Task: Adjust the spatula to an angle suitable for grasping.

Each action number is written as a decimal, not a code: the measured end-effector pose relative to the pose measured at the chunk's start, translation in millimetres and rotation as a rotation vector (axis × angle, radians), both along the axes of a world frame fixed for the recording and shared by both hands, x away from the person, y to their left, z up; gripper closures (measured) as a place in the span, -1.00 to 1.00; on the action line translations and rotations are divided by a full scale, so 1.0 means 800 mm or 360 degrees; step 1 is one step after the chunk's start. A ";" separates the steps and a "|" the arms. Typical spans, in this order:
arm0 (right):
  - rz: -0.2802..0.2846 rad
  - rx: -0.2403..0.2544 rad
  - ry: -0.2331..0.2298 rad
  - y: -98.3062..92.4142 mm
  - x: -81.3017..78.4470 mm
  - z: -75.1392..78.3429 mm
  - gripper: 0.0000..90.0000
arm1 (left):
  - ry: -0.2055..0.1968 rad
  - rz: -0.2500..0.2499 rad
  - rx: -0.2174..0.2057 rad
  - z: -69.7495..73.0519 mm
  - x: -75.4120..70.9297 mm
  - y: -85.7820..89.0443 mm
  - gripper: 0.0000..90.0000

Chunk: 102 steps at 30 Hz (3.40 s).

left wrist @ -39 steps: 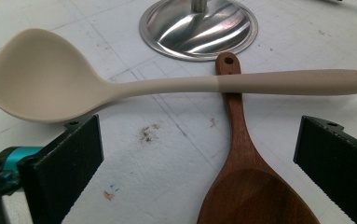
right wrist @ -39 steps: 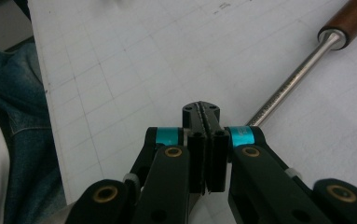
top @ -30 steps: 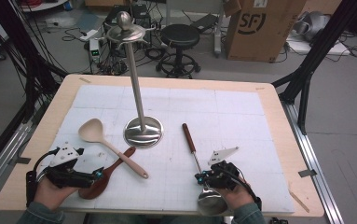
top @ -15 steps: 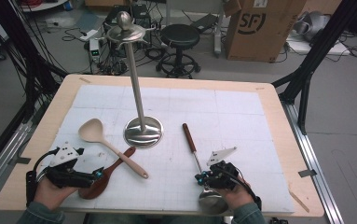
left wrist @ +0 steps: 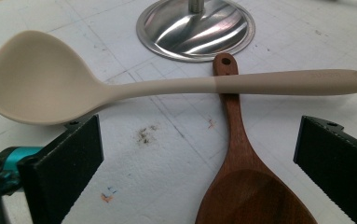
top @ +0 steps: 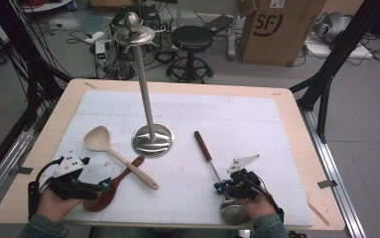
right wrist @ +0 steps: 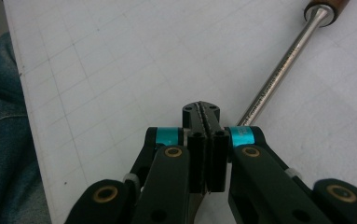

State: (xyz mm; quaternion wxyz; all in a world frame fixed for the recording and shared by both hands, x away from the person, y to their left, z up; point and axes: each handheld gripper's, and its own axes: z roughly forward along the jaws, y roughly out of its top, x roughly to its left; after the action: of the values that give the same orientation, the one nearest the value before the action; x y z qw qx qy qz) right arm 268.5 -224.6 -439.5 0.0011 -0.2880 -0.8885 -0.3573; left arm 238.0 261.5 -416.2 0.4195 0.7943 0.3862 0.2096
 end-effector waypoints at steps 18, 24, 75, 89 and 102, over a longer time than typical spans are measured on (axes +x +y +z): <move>-0.0145 -0.0005 -0.0024 -0.034 0.008 0.001 0.99 | -0.0002 -0.0004 0.0003 0.000 0.000 0.000 -0.96; -0.0190 0.0001 -0.0027 -0.043 0.011 0.002 0.99 | 0.0000 -0.0003 0.0004 0.000 0.000 -0.001 -0.96; -0.0321 -0.0076 -0.0124 -0.035 0.053 0.008 0.98 | 0.0002 -0.0004 0.0016 -0.003 0.001 -0.002 -0.96; -0.0241 -0.0077 -0.0123 -0.024 0.048 0.009 0.98 | 0.0001 -0.0005 0.0021 -0.003 0.001 -0.001 -0.96; -0.0188 -0.0082 -0.0126 -0.016 0.045 0.009 0.98 | 0.0001 -0.0008 0.0021 -0.002 0.001 -0.002 -0.96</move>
State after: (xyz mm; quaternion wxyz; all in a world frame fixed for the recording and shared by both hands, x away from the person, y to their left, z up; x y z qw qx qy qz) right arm 304.2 -237.7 -432.1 -0.0625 -0.3256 -0.8782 -0.3448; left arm 239.0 260.3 -418.1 0.4146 0.7981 0.3830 0.2110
